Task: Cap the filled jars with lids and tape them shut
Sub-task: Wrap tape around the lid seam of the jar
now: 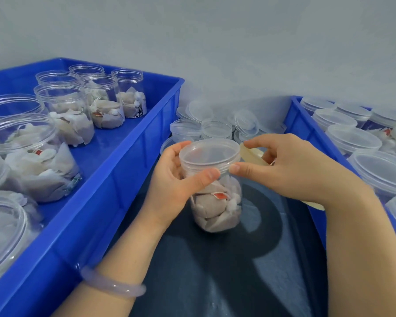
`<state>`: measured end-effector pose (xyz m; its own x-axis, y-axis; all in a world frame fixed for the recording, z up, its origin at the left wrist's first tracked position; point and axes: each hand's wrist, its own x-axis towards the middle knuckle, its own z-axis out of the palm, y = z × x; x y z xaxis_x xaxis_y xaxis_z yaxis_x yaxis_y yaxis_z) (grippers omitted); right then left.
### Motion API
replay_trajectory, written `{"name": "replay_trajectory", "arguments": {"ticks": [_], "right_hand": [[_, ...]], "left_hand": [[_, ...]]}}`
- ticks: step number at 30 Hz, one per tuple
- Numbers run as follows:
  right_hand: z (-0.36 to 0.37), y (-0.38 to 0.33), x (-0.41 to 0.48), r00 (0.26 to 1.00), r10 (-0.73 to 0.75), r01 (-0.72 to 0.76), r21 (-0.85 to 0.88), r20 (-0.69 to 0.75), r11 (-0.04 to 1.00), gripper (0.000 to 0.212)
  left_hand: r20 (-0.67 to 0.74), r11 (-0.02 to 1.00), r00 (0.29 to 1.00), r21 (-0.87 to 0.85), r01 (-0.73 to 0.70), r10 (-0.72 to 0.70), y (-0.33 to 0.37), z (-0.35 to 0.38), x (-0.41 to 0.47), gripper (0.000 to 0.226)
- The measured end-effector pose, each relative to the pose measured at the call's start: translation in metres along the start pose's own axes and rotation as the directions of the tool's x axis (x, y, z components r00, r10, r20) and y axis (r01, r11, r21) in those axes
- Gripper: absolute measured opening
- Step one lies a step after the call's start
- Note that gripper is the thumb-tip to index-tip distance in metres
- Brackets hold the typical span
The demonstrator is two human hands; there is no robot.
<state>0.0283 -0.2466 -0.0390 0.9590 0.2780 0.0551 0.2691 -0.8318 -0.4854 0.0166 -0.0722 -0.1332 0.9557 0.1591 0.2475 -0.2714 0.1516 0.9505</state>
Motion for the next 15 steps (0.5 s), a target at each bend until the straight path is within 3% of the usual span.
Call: {"name": "replay_trajectory", "arguments": {"ticks": [4, 8, 12, 15], "right_hand": [[0.009, -0.013, -0.001, 1.0, -0.01, 0.008, -0.075, -0.027, 0.997, 0.067], [0.009, -0.017, -0.004, 0.994, -0.098, 0.1, -0.044, 0.042, 0.994, 0.044], [0.003, -0.012, -0.006, 0.989, -0.074, 0.065, 0.074, 0.128, 0.995, 0.077], [-0.003, -0.011, -0.008, 0.99, -0.059, 0.05, 0.079, 0.125, 0.996, 0.083]], "left_hand": [[-0.106, 0.997, 0.994, 0.076, -0.028, 0.036, -0.001, 0.011, -0.006, 0.086], [-0.223, 0.995, 0.973, 0.095, -0.034, 0.055, -0.001, 0.007, -0.001, 0.1], [-0.215, 0.998, 0.977, 0.062, 0.012, 0.002, -0.001, -0.001, 0.004, 0.091], [-0.168, 0.998, 0.986, 0.06, 0.023, -0.013, 0.0, -0.004, 0.004, 0.085]]}}
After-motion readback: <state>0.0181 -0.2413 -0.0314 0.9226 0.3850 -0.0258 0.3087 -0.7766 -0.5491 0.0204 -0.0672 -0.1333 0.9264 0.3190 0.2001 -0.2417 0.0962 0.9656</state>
